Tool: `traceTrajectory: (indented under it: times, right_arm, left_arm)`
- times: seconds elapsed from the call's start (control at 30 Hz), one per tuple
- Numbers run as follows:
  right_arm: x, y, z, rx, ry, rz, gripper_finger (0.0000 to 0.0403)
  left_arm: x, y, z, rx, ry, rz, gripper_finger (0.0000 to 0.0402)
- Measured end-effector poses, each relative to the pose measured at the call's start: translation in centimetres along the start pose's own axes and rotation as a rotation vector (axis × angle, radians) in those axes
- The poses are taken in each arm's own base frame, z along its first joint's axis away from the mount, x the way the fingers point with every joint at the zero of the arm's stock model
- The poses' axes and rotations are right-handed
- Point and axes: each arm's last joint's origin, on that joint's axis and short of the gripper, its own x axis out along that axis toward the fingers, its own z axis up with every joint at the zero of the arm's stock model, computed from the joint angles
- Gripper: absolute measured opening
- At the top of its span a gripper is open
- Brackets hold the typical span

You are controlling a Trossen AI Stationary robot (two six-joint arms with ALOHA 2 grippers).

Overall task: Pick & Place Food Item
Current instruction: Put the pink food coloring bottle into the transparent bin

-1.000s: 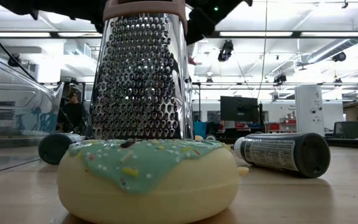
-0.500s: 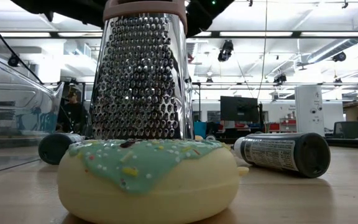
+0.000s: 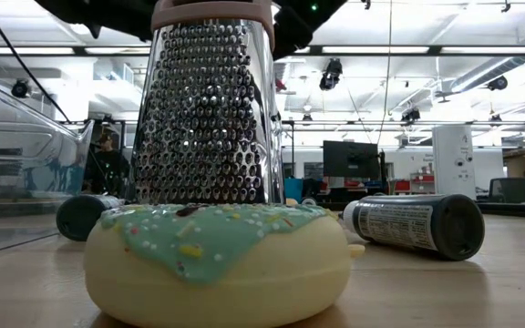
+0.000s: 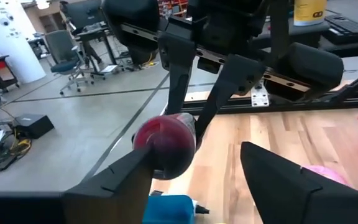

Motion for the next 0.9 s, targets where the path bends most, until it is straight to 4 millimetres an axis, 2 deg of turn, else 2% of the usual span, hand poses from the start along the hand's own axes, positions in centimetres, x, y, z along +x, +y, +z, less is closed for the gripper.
traceTrajectory:
  times: [0.47,0.9]
  right_arm:
    - [0.0,0.1,0.0,-0.016,-0.004,0.013,0.0054]
    - [0.0,0.1,0.0,-0.018,-0.004,0.012,0.0054]
  left_arm:
    - [0.3,1.6,-0.4,0.014,0.040,0.058,0.0253]
    - [1.8,1.8,-0.2,0.003,0.047,0.055,0.0253]
